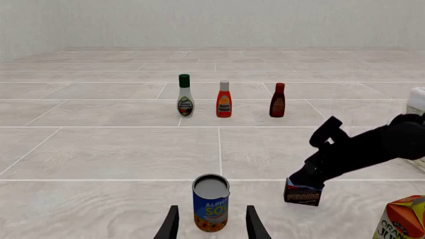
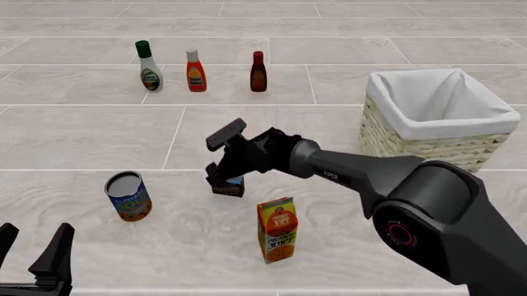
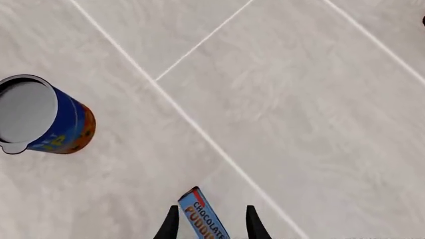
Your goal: Pick the chocolate pudding and place it in the basket.
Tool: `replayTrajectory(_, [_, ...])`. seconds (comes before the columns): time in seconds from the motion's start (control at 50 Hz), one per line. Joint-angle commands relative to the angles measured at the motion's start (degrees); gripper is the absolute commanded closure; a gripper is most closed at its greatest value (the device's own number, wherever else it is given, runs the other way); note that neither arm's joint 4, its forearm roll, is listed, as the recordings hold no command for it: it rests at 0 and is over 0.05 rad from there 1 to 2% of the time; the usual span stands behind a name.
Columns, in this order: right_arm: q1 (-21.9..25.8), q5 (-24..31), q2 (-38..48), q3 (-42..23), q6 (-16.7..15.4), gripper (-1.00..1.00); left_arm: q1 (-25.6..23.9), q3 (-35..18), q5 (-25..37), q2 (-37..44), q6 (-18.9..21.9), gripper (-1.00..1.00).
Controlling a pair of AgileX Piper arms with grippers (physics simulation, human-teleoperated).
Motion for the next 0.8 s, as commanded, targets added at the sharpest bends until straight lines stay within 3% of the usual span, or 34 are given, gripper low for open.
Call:
replayTrajectory(0.02, [-0.20, -0.81, 0.52, 1.06, 0.04, -1.00, 0.01, 0.00, 0.00, 0.01, 0.01, -1.00])
replayTrajectory(0.8, [0.03, -3.33, 1.75, 4.85, 0.20, -1.00, 0.02, 0.00, 0.00, 0.01, 0.03, -1.00])
